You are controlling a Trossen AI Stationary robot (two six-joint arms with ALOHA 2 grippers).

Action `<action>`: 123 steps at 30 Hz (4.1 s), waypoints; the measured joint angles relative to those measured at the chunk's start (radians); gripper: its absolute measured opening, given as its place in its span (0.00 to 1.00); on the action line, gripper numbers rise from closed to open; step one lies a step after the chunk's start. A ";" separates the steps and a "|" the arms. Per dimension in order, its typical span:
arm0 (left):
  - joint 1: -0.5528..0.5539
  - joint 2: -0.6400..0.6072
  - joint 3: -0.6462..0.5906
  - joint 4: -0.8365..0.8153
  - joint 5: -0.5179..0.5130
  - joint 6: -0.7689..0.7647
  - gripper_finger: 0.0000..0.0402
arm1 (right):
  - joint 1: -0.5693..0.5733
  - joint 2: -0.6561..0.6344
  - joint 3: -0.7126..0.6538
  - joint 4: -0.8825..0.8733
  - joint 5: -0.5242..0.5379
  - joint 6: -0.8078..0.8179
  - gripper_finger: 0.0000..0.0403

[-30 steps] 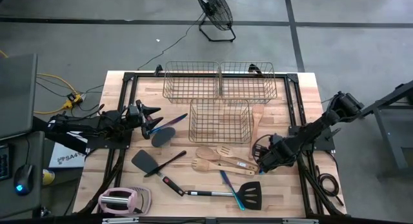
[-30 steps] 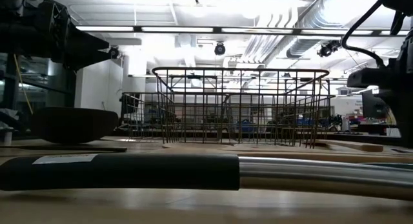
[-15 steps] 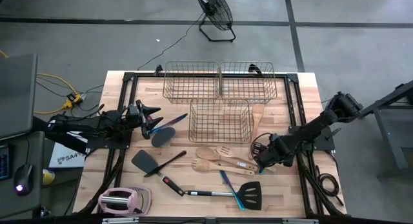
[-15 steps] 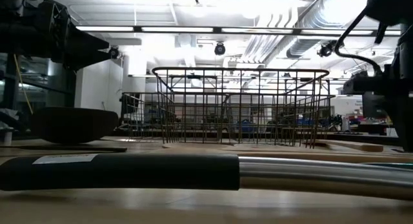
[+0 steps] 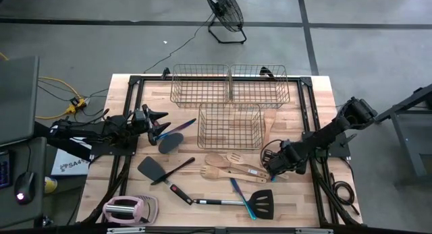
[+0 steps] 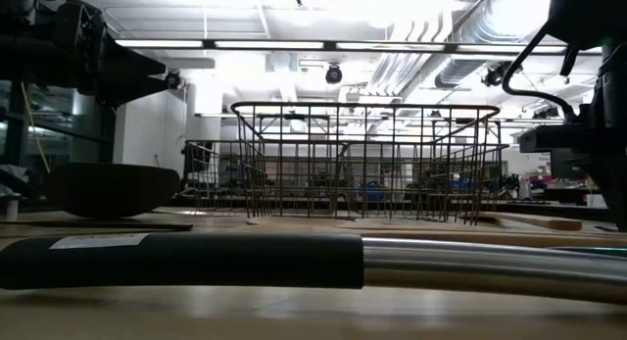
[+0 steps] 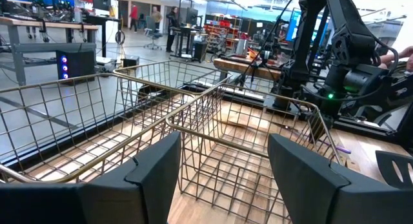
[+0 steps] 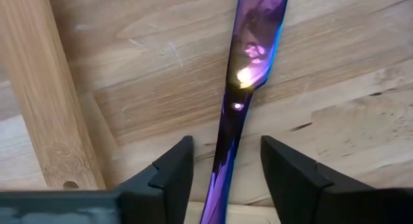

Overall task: Pick & Place Kitchen Items
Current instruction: Put the blue table knife into the top right wire basket

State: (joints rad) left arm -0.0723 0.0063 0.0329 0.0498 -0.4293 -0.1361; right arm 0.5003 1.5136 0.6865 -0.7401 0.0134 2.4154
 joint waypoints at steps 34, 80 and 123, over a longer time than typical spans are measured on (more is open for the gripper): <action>0.000 0.000 0.000 0.000 0.000 0.000 0.57 | 0.004 -0.035 -0.005 -0.025 0.004 -0.069 0.07; 0.000 0.000 0.000 0.000 0.000 0.000 0.57 | -0.063 -0.582 -0.003 -0.136 0.564 -0.680 0.07; 0.000 0.000 0.000 0.000 0.000 0.000 0.57 | -0.819 -0.486 -0.002 0.646 0.709 -2.633 0.07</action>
State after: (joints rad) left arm -0.0723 0.0059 0.0326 0.0498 -0.4291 -0.1364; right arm -0.3191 1.0277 0.6842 -0.0937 0.7223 -0.2178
